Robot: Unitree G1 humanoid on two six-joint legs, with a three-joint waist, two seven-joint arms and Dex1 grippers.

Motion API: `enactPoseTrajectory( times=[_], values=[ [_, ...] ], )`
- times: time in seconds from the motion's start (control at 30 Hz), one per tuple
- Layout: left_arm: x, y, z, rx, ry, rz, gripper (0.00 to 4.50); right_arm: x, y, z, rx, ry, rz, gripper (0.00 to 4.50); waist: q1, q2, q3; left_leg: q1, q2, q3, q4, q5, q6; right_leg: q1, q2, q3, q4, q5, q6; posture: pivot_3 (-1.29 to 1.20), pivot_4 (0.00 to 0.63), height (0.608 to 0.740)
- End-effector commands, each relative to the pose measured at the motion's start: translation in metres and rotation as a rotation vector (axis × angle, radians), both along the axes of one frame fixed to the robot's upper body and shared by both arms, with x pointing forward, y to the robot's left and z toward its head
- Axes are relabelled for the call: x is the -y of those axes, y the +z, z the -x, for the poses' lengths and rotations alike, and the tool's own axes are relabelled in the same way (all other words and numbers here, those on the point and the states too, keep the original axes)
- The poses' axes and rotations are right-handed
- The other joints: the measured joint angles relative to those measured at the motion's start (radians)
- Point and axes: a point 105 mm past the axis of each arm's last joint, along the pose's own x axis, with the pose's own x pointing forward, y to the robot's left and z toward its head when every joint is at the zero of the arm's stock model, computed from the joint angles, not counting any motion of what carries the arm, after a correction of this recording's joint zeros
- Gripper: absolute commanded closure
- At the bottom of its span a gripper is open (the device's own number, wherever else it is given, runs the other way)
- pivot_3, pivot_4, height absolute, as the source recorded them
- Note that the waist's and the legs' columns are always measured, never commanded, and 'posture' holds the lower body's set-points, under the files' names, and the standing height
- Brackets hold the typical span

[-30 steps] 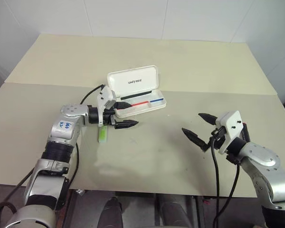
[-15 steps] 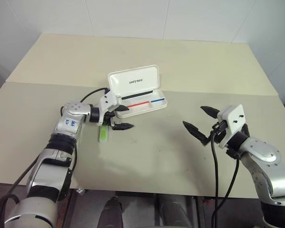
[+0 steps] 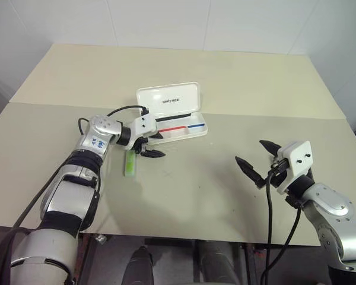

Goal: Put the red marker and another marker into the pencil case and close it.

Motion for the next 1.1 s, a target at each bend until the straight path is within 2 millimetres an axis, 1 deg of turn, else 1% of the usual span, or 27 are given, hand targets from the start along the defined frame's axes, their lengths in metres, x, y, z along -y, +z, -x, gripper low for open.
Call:
enactPoseTrajectory(
  times=[0.03, 0.23, 0.33, 0.5, 0.6, 0.67, 0.73, 0.8, 0.9, 0.97, 1.1],
  values=[
    [-0.002, -0.005, -0.003, 0.002, 0.019, -0.050, 2.58, -0.002, 0.015, 0.003, 0.069, -0.001, 0.002, 0.00, 0.002, 0.000, 0.000, 0.000, 0.000, 0.000, 0.000, 0.000, 0.000, 0.000, 0.000, 0.000, 0.000, 0.000, 0.000, 0.00, 0.150, 0.740],
    [-0.002, -0.002, -0.005, 0.016, 0.015, -0.046, 4.49, 0.001, 0.015, 0.003, 0.070, -0.014, 0.005, 0.00, 0.004, 0.000, 0.000, 0.000, 0.000, 0.000, 0.000, 0.000, 0.000, 0.000, 0.000, 0.000, 0.000, 0.002, 0.003, 0.00, 0.150, 0.740],
    [0.000, 0.004, -0.006, 0.029, 0.012, -0.022, 4.49, 0.002, 0.015, 0.004, 0.069, -0.014, 0.006, 0.00, 0.006, 0.000, 0.000, 0.000, 0.000, 0.000, -0.001, 0.000, 0.000, 0.000, 0.000, 0.000, 0.000, 0.002, 0.004, 0.00, 0.150, 0.740],
    [0.009, 0.025, -0.003, 0.052, -0.034, 0.072, 4.49, 0.007, 0.016, 0.004, 0.065, -0.011, 0.011, 0.00, 0.006, 0.000, 0.000, 0.000, 0.000, 0.000, -0.001, 0.000, 0.000, 0.000, 0.000, 0.000, 0.000, 0.002, 0.004, 0.00, 0.150, 0.740],
    [0.015, 0.039, 0.005, 0.064, -0.090, 0.137, 4.49, 0.011, 0.016, 0.007, 0.060, 0.001, 0.004, 0.00, 0.009, 0.000, 0.000, -0.001, 0.000, 0.000, -0.001, 0.000, 0.000, -0.001, 0.000, 0.000, 0.000, 0.002, 0.005, 0.00, 0.150, 0.740],
    [0.019, 0.048, 0.014, 0.072, -0.138, 0.167, 4.49, 0.014, 0.016, 0.010, 0.054, 0.015, -0.005, 0.00, 0.010, 0.000, 0.000, -0.001, 0.000, 0.000, -0.002, 0.000, 0.000, -0.001, 0.000, 0.000, 0.000, 0.005, 0.009, 0.00, 0.150, 0.740],
    [0.021, 0.052, 0.023, 0.070, -0.171, 0.182, 4.49, 0.015, 0.016, 0.013, 0.048, 0.033, -0.004, 0.00, 0.010, 0.000, 0.000, -0.001, 0.000, 0.000, -0.003, -0.001, 0.001, 0.000, 0.000, 0.000, 0.001, 0.005, 0.010, 0.00, 0.150, 0.740],
    [0.022, 0.054, 0.034, 0.074, -0.194, 0.185, 4.49, 0.017, 0.015, 0.018, 0.040, 0.056, -0.004, 0.00, 0.010, 0.000, 0.000, -0.001, 0.000, 0.000, -0.003, -0.001, 0.001, -0.001, 0.000, -0.001, 0.001, 0.005, 0.010, 0.00, 0.150, 0.740],
    [0.022, 0.047, 0.056, 0.049, -0.234, 0.150, 4.49, 0.022, 0.010, 0.026, 0.011, 0.083, 0.010, 0.00, 0.007, 0.000, 0.000, 0.000, 0.000, 0.000, -0.003, -0.001, 0.001, -0.001, 0.000, 0.000, 0.002, 0.005, 0.010, 0.00, 0.150, 0.740],
    [0.021, 0.041, 0.069, 0.041, -0.242, 0.120, 4.49, 0.029, 0.008, 0.029, -0.002, 0.076, 0.018, 0.00, 0.007, 0.001, 0.000, 0.000, 0.000, 0.000, -0.003, -0.001, 0.001, -0.001, 0.000, 0.000, 0.002, 0.005, 0.010, 0.00, 0.150, 0.740],
    [0.021, 0.034, 0.087, 0.039, -0.221, 0.101, 4.49, 0.048, 0.010, 0.035, -0.018, 0.048, 0.047, 0.00, 0.009, 0.000, 0.000, 0.000, 0.000, 0.000, 0.000, -0.001, 0.001, 0.000, 0.000, 0.000, 0.003, 0.004, 0.008, 0.00, 0.150, 0.740]
  ],
)
